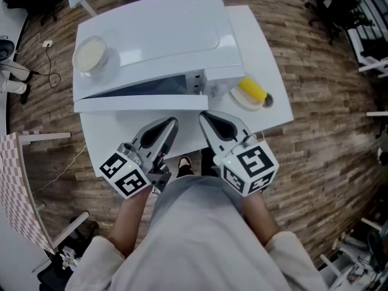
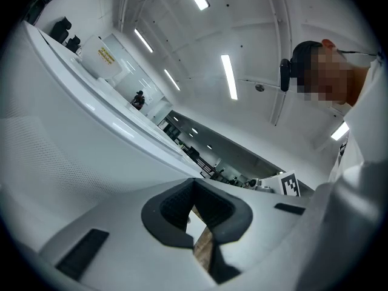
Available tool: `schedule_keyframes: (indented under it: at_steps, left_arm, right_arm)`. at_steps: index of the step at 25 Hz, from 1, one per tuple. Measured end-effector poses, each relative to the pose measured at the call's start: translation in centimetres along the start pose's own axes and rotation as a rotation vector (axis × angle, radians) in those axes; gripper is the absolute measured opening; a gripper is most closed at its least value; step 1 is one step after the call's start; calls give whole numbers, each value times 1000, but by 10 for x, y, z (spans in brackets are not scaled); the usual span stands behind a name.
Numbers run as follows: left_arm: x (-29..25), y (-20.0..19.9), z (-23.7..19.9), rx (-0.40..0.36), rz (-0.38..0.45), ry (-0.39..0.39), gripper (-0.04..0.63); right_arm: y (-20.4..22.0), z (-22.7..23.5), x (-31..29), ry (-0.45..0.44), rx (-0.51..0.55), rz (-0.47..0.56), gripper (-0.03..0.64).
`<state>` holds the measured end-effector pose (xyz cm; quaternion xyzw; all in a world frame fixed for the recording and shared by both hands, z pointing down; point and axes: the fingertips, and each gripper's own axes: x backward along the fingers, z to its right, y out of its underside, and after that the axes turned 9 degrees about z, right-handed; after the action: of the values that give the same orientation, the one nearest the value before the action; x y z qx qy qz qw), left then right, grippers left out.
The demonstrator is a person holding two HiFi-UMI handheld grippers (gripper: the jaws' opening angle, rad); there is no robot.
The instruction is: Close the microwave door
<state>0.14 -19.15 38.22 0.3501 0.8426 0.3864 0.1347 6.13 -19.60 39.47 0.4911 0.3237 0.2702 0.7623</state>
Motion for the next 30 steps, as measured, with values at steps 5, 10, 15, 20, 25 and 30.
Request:
schedule_keyframes:
  at_steps: [5, 10, 15, 20, 25, 30]
  left_arm:
    - [-4, 3, 0, -4, -2, -3, 18]
    - [-10, 7, 0, -13, -8, -16, 18]
    - [-18, 8, 2, -38, -18, -2, 18]
    - [-22, 4, -2, -66, -6, -24, 18]
    - [-24, 5, -10, -68, -2, -45, 18]
    - [-27, 5, -14, -69, 2, -49, 18]
  right_arm:
    - [-2, 7, -4, 4, -5, 8, 23]
    - [-3, 12, -8, 5, 2, 5, 23]
    - [-4, 18, -13, 20, 10, 3, 23]
    - [-7, 26, -17, 28, 7, 13, 23]
    - [-7, 31, -23, 51, 6, 21, 23]
    - [-8, 34, -30, 52, 10, 25, 23]
